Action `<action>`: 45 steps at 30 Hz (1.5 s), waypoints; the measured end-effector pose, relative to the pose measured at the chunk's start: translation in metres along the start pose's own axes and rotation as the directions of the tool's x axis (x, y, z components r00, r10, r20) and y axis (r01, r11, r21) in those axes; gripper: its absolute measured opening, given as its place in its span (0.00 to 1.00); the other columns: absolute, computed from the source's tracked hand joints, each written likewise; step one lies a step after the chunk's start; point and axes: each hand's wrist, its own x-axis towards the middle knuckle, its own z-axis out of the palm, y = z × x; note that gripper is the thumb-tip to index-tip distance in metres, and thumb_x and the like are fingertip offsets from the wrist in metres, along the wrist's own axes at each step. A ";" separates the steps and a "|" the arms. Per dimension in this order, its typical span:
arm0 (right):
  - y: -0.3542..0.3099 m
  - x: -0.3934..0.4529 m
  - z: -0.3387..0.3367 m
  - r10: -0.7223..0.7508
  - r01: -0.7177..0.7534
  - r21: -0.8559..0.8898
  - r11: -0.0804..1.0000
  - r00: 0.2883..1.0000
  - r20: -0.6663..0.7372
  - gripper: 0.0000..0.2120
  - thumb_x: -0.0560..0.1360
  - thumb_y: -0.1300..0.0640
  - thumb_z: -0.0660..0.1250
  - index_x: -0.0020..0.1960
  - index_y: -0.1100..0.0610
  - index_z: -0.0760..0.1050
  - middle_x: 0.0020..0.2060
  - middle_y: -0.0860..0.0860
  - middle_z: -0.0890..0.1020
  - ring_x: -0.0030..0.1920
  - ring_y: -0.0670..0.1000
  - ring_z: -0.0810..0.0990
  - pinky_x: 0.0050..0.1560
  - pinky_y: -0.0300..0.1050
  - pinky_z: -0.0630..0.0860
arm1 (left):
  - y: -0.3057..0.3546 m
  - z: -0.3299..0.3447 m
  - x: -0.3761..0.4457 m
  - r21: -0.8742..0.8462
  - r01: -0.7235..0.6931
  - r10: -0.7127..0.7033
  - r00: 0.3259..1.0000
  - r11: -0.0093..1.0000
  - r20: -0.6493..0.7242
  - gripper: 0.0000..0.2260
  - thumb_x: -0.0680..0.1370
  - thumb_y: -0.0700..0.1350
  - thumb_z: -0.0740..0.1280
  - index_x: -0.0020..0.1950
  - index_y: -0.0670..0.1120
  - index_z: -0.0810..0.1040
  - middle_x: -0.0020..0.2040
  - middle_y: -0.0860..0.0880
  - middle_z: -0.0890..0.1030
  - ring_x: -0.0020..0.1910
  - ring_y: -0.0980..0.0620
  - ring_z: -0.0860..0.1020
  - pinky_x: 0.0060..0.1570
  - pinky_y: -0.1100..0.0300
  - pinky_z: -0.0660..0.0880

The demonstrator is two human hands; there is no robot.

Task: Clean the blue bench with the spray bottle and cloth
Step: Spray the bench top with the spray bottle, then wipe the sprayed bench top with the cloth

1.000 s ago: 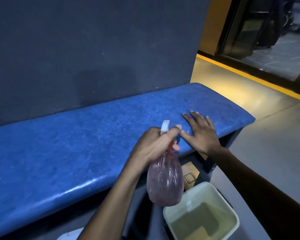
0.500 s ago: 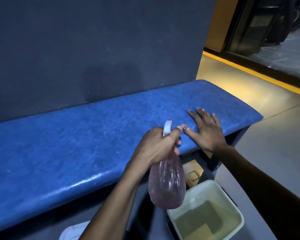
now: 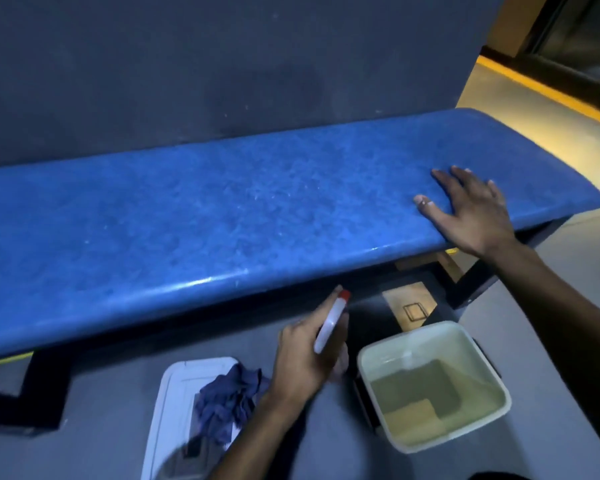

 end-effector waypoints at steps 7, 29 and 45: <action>-0.043 -0.011 -0.010 -0.138 0.138 0.062 0.989 0.990 -0.002 0.36 0.76 0.28 0.48 0.77 0.46 0.63 0.80 0.54 0.62 0.81 0.53 0.55 0.79 0.64 0.47 | -0.088 0.033 -0.014 -0.130 0.277 -0.293 0.948 0.952 -0.127 0.13 0.79 0.58 0.69 0.63 0.65 0.81 0.50 0.59 0.89 0.48 0.56 0.87 0.49 0.54 0.83; -0.230 -0.059 0.041 -0.578 0.570 0.127 0.811 0.815 0.030 0.30 0.81 0.33 0.50 0.79 0.41 0.58 0.80 0.44 0.60 0.80 0.44 0.54 0.81 0.49 0.49 | -0.174 0.027 -0.095 0.176 0.415 -0.403 0.910 0.893 -0.099 0.31 0.75 0.56 0.74 0.76 0.52 0.71 0.73 0.48 0.76 0.75 0.48 0.72 0.74 0.55 0.69; -0.231 -0.058 0.044 -0.585 0.584 0.121 0.803 0.810 -0.030 0.29 0.80 0.33 0.52 0.78 0.42 0.62 0.79 0.45 0.63 0.80 0.44 0.57 0.80 0.49 0.51 | -0.186 0.026 -0.131 0.157 0.560 -0.565 0.825 0.814 -0.017 0.18 0.69 0.38 0.70 0.53 0.57 0.80 0.45 0.51 0.86 0.37 0.60 0.84 0.41 0.46 0.86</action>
